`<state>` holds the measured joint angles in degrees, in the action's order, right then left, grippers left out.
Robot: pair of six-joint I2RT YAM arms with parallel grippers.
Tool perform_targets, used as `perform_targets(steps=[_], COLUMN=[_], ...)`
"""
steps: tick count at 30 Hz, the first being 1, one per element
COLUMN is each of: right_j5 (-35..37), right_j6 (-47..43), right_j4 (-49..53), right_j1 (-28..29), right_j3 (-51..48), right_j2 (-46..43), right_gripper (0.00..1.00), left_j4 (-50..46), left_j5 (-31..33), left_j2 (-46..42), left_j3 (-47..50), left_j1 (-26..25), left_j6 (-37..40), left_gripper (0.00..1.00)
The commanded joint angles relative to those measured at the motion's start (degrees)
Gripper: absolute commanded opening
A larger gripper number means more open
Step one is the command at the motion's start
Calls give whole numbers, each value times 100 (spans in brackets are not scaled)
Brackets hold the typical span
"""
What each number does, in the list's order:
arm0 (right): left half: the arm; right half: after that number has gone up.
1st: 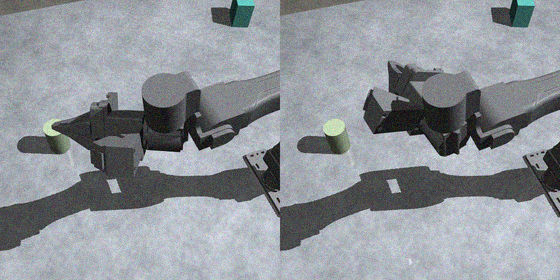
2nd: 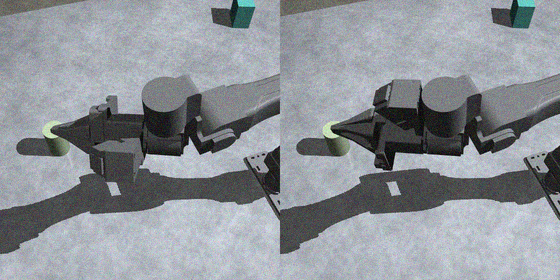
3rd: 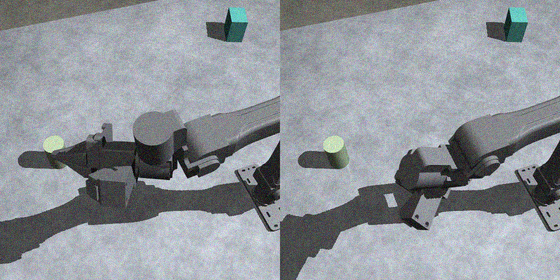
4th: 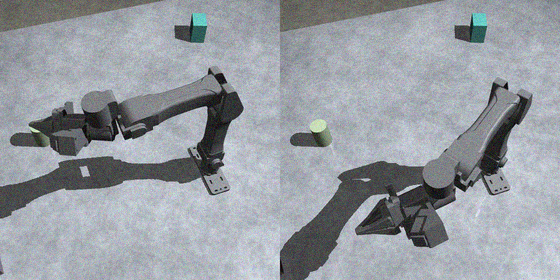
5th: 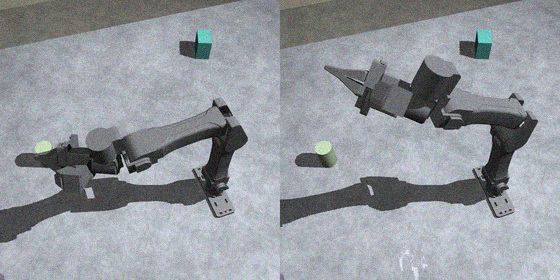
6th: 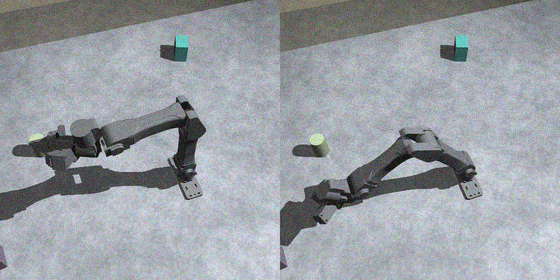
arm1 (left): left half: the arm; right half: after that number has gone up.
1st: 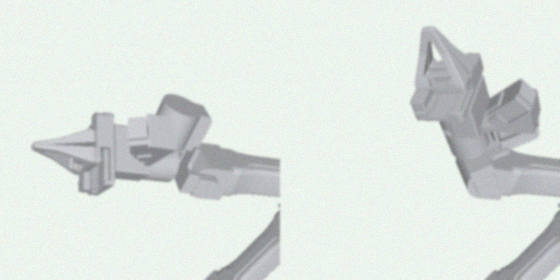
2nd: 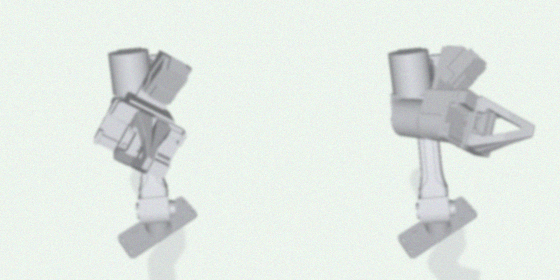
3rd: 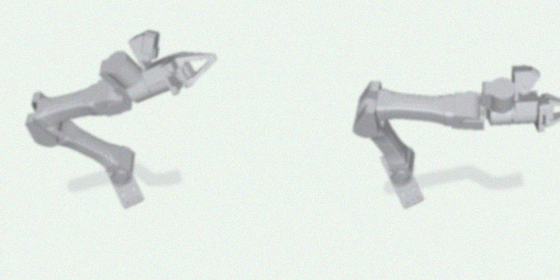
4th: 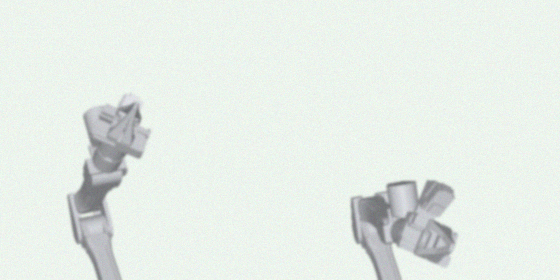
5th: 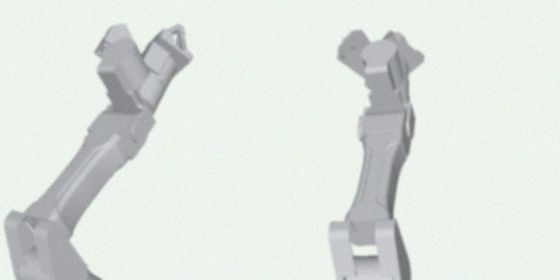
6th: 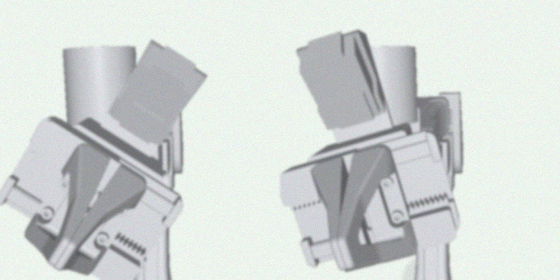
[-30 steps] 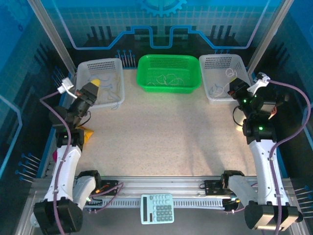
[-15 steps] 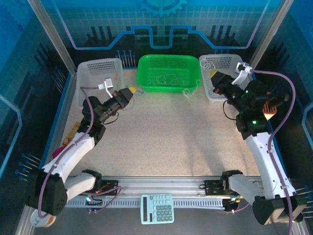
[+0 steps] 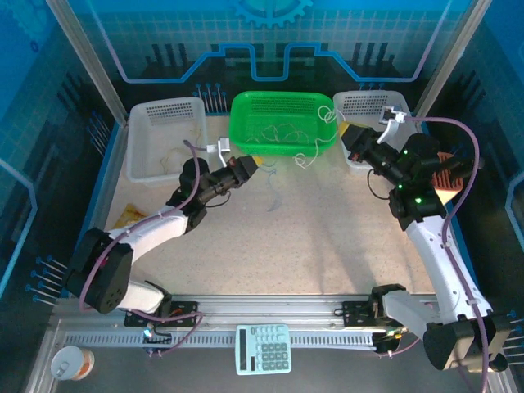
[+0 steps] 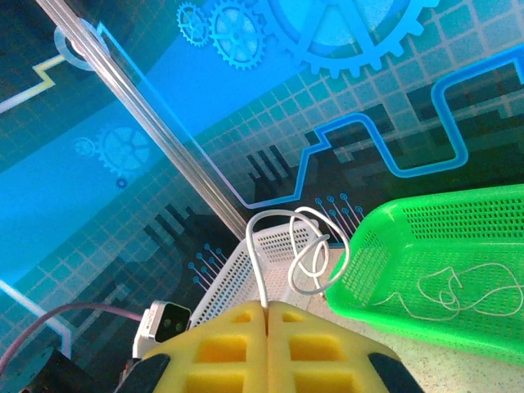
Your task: Untangle the cables
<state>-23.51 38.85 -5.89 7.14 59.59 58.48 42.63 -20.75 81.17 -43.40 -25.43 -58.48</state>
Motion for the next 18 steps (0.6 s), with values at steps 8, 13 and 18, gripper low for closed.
perform_targets(steps=[8, 13, 18], right_j5=[-287, -562, -880], right_j6=[-261, -351, -471], right_j4=[-81, -36, 4], right_j1=[60, 58, 60], right_j3=[31, 54, 42], right_j2=[-152, -153, -120], right_gripper=[0, 0, 0], left_j4=[323, 603, 809], left_j5=[296, 352, 353], left_j2=[479, 863, 1051], left_j3=[-169, 100, 243], left_j1=[-181, -177, -140], left_j6=[236, 183, 180], left_gripper=[0, 5, 45])
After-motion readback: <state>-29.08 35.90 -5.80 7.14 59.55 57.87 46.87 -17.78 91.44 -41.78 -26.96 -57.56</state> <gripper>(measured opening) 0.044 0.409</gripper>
